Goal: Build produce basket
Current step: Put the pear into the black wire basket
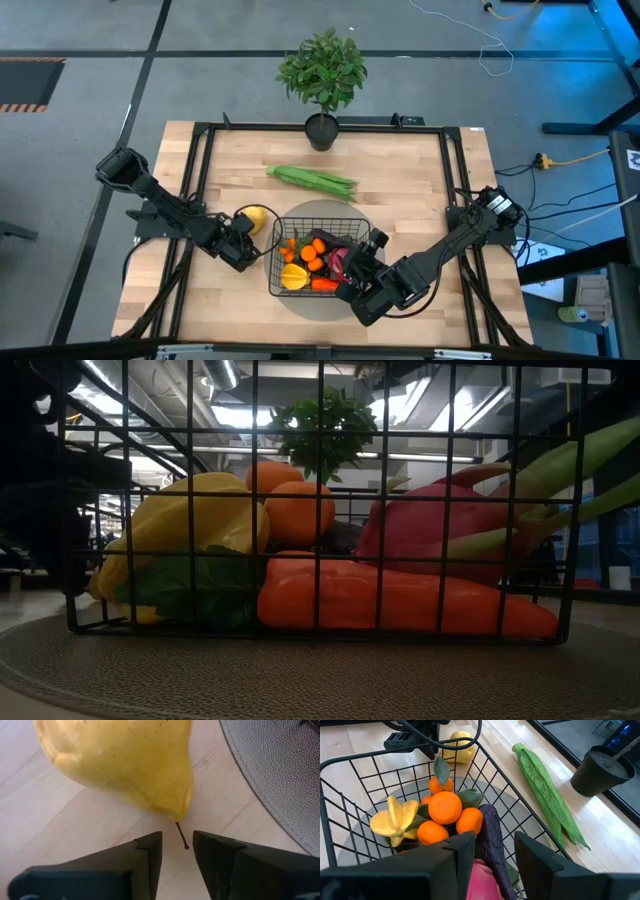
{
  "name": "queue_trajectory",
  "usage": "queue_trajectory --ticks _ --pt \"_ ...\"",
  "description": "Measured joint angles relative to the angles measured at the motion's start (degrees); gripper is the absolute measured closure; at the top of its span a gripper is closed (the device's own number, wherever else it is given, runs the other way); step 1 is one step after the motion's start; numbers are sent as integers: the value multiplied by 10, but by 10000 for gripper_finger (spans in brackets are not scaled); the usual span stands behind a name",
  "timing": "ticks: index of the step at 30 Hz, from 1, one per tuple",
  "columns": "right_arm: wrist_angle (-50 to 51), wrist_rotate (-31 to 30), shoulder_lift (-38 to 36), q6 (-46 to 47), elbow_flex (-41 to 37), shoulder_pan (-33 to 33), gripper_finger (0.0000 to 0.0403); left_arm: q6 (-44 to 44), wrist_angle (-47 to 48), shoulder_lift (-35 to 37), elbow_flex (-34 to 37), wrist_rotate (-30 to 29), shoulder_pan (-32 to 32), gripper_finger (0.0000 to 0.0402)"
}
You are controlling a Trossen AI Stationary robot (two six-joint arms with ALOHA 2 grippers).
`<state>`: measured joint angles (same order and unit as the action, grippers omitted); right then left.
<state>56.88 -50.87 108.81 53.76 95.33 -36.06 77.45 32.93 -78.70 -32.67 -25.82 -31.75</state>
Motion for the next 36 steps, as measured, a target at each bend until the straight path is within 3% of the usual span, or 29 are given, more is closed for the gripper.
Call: queue_trajectory --ticks 12,27,36 --pt "0 0 0 0 0 0 267 0 0 0 0 9 0 396" --pt "0 0 0 0 0 0 267 -46 5 8 -23 11 0 401" --pt "0 0 0 0 0 0 267 -72 185 8 -135 -14 0 401"
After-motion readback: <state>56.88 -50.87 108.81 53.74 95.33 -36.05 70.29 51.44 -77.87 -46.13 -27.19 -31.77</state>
